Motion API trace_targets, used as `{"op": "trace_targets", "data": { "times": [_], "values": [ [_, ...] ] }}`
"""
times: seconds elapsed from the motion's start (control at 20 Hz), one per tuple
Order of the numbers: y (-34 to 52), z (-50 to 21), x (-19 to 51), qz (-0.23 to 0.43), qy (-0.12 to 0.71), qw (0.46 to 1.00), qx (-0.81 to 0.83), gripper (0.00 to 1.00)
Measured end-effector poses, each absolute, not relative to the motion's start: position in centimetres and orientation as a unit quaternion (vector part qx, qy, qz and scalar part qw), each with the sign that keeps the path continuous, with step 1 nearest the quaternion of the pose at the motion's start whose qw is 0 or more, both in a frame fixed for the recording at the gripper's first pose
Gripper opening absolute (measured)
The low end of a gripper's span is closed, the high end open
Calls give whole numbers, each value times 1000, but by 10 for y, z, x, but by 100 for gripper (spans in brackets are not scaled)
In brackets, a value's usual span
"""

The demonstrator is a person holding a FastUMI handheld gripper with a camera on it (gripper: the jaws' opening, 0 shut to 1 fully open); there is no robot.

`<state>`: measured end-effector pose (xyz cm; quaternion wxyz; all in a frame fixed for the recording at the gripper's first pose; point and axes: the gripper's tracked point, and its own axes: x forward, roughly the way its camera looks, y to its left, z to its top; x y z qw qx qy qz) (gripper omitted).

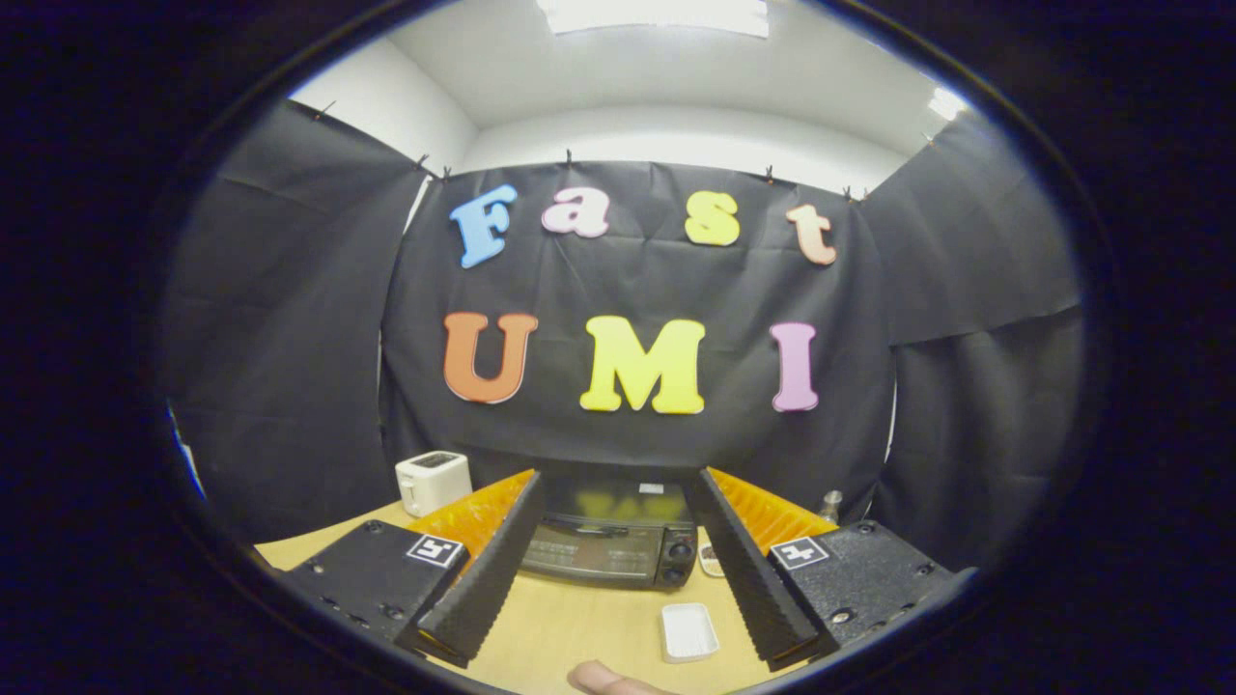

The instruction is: Open the toaster oven, put the food inside, and close the toaster oven door.

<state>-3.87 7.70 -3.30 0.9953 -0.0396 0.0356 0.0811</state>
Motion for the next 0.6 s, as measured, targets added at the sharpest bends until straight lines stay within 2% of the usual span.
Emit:
{"op": "trace_targets", "data": {
  "times": [0.4,0.6],
  "values": [
    [36,3,-84,56,1,998,-39,100],
    [28,-8,-93,52,11,998,-39,100]
  ]
}}
